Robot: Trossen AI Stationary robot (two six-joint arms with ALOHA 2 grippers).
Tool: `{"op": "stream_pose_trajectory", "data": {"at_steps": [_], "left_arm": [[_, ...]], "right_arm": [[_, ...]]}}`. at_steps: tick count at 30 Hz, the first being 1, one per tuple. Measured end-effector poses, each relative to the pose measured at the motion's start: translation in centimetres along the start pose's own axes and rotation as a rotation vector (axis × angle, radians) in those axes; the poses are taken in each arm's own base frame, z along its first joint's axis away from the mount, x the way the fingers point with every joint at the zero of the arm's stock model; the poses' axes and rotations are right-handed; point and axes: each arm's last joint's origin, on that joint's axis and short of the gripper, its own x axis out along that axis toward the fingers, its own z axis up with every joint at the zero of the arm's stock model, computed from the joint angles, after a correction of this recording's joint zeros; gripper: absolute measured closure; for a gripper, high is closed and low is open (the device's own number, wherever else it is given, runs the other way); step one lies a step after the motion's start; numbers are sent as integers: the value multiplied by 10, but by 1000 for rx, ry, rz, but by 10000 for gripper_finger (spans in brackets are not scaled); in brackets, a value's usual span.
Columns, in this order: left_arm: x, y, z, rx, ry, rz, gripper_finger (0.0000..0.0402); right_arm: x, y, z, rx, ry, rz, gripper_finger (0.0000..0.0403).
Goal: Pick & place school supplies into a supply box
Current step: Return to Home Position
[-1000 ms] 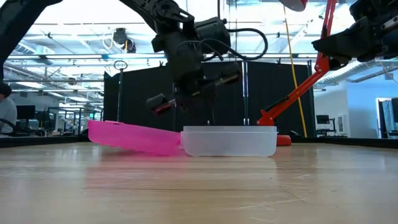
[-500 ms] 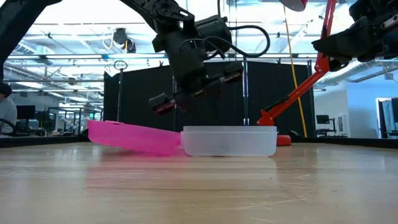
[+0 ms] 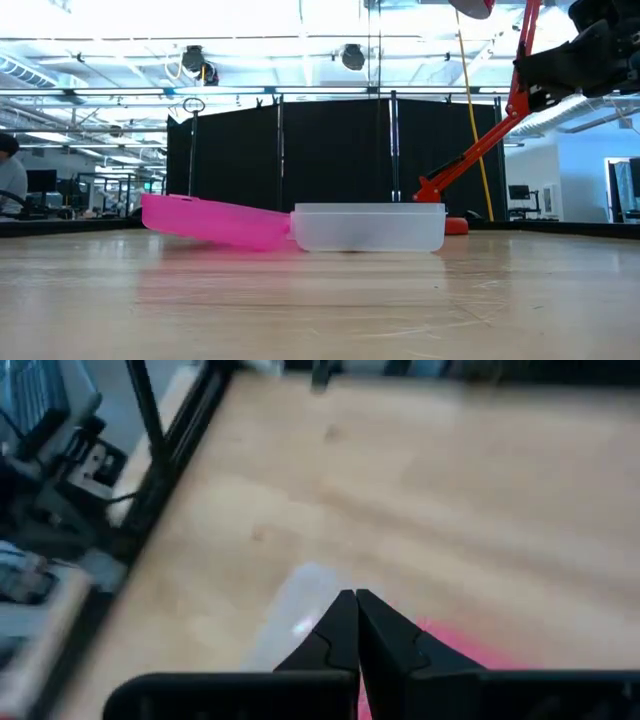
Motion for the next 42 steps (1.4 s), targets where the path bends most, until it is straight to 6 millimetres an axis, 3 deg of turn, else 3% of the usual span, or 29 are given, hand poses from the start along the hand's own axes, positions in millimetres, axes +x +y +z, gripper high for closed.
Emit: {"op": "stream_pose_trajectory", "data": {"at_steps": [2, 5, 11, 17, 25, 35, 42], "left_arm": [[-20, -20, -4, -96, -109, -23, 398], [-36, -48, -17, -196, -305, 20, 398], [-43, -102, -49, -505, -477, 389, 399], [-47, -149, -79, -548, -543, 490, 400], [-50, -182, -100, -517, -588, 578, 400], [-24, -218, -129, -504, -673, 558, 401], [-25, -220, -131, -495, -677, 639, 401]], "right_arm": [[0, 0, 0, -1, -1, 2, 403], [0, 0, -1, -4, 9, 2, 403], [-1, 1, 3, -7, -30, 56, 403], [-2, 4, 12, 2, -130, 146, 403], [-4, 3, 16, 4, -164, 123, 403], [-6, 1, 10, 43, -215, 97, 403], [-8, -2, 6, 82, -186, -5, 403]]}}
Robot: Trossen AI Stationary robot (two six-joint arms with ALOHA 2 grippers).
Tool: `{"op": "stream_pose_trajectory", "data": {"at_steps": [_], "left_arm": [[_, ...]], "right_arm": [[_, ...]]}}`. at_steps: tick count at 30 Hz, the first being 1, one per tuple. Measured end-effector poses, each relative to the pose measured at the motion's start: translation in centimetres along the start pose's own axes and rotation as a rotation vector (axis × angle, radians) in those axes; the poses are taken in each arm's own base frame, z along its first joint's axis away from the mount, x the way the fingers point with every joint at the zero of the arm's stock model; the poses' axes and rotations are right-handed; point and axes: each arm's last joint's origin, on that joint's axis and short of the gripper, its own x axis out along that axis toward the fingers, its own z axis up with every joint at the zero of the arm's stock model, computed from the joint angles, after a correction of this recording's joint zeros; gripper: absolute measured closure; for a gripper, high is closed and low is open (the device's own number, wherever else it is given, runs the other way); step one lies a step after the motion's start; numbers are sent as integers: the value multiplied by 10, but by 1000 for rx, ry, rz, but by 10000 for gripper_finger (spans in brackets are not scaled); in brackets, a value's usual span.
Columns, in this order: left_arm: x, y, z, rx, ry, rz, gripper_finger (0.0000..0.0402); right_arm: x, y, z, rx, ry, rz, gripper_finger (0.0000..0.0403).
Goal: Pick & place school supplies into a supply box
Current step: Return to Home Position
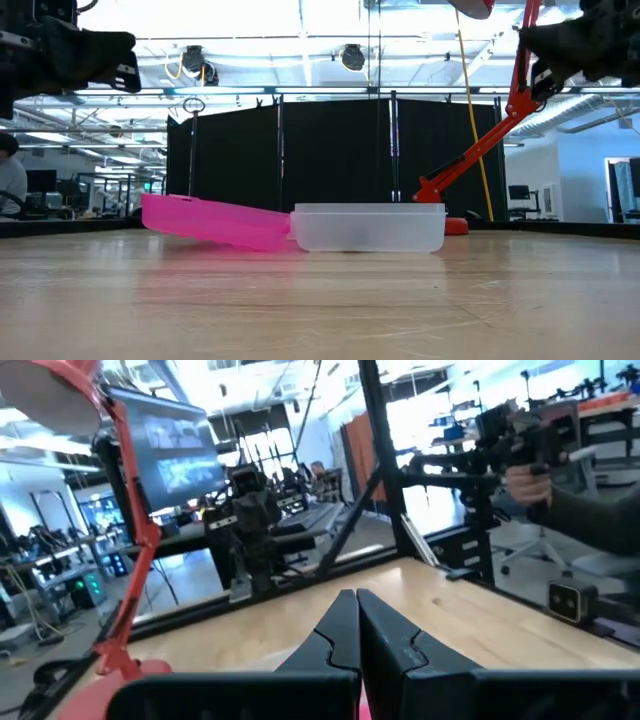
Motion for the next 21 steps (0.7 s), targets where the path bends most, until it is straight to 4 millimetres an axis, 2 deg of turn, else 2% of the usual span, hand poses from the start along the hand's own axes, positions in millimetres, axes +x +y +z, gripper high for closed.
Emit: {"op": "stream_pose_trajectory", "data": {"at_steps": [6, 14, 21], "left_arm": [[0, 1, 0, -5, 9, 39, 399], [0, 1, 0, -19, 3, 37, 366], [0, 1, 0, -17, 3, 37, 356]], "right_arm": [[0, 0, 1, 2, -10, 4, 403], [0, 0, 1, -10, -7, 5, 403], [0, 0, 0, -10, -6, 5, 403]]}}
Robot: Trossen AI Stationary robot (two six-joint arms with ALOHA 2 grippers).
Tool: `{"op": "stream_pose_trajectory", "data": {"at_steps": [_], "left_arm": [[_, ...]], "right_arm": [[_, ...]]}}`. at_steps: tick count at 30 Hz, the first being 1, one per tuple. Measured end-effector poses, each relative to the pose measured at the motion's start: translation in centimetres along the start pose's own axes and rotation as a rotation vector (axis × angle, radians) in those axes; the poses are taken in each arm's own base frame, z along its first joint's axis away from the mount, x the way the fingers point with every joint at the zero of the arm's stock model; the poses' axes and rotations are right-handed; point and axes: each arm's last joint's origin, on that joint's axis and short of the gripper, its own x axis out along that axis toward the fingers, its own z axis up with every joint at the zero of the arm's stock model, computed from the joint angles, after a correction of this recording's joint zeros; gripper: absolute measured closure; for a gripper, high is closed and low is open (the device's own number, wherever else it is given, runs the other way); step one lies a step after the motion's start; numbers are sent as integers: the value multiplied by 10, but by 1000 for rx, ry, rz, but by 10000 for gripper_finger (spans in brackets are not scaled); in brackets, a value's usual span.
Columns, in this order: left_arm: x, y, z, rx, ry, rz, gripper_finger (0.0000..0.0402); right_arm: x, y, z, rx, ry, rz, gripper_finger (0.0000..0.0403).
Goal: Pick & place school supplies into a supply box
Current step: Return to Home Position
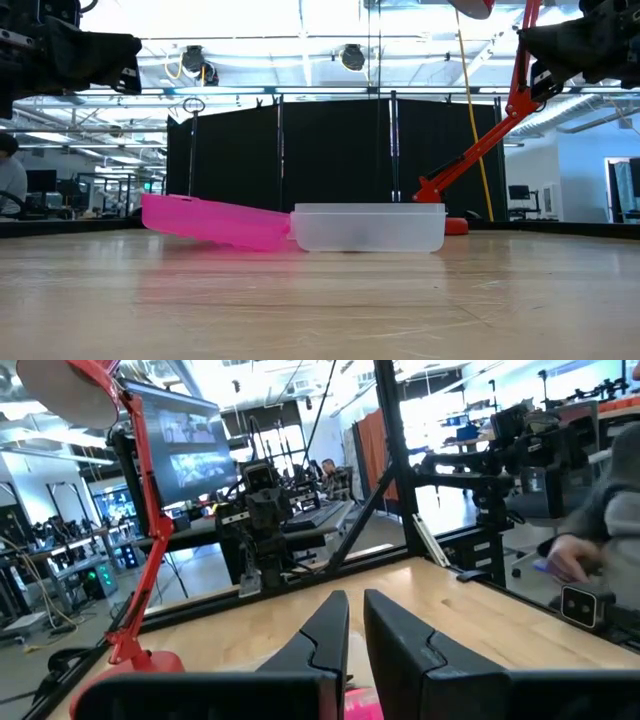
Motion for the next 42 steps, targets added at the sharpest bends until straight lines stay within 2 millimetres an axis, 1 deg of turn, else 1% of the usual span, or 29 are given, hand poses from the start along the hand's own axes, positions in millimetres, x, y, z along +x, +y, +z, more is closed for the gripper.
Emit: {"op": "stream_pose_trajectory", "data": {"at_steps": [28, 30, 34, 36, 39, 42], "left_arm": [[0, 0, 0, 2, 0, 0, 355], [0, 0, 0, 2, 0, 0, 355], [0, 0, 0, 1, 0, 0, 355], [0, 0, 0, 1, 0, 0, 355], [0, 0, 0, 1, 0, 0, 355], [0, 0, 0, 1, 0, 0, 355]], "right_arm": [[0, 0, 0, -2, 1, 1, 403], [0, 0, 0, -46, 2, 1, 403], [0, 0, -1, -62, 10, -1, 403], [0, -1, 0, -56, 5, -41, 403], [0, -4, 0, -2, -1, -134, 403], [0, -3, 0, 6, -1, -122, 403]]}}
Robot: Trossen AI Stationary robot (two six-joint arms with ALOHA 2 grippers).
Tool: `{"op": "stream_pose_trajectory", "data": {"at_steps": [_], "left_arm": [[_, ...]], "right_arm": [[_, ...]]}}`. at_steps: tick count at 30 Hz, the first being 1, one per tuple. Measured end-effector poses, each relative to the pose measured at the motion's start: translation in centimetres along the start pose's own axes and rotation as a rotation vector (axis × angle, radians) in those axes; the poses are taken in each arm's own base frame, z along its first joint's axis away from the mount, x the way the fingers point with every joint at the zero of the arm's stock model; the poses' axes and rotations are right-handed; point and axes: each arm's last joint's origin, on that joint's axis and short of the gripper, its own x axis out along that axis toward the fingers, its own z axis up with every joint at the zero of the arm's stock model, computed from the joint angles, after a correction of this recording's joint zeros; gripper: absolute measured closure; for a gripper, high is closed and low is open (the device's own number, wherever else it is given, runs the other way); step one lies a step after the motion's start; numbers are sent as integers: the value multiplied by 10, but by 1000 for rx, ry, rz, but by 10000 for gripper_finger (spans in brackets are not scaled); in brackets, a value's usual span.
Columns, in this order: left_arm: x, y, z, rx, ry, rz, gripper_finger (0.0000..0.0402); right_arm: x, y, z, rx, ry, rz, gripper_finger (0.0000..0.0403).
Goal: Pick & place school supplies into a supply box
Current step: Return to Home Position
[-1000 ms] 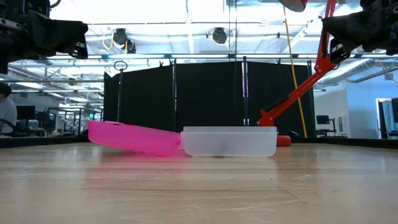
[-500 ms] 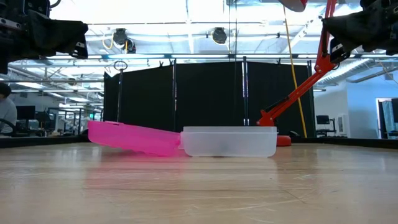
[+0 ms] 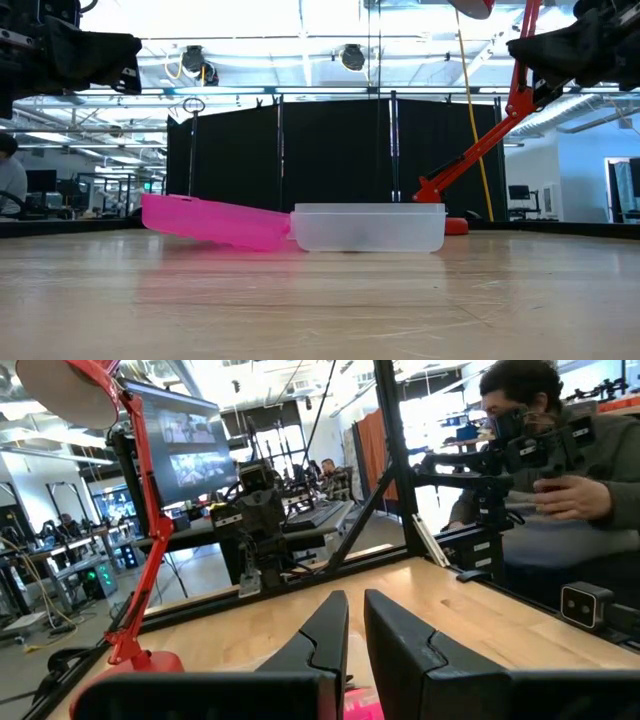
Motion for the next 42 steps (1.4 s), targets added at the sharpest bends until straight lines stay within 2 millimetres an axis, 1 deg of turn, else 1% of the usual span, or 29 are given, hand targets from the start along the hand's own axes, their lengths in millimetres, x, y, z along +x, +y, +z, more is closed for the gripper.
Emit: {"op": "stream_pose_trajectory", "data": {"at_steps": [2, 42], "left_arm": [[0, 0, 0, 0, 0, 0, 355], [0, 0, 0, 0, 0, 0, 355]], "right_arm": [[0, 1, 0, 0, 1, 21, 403], [0, 1, 0, -7, 1, 19, 403]]}}
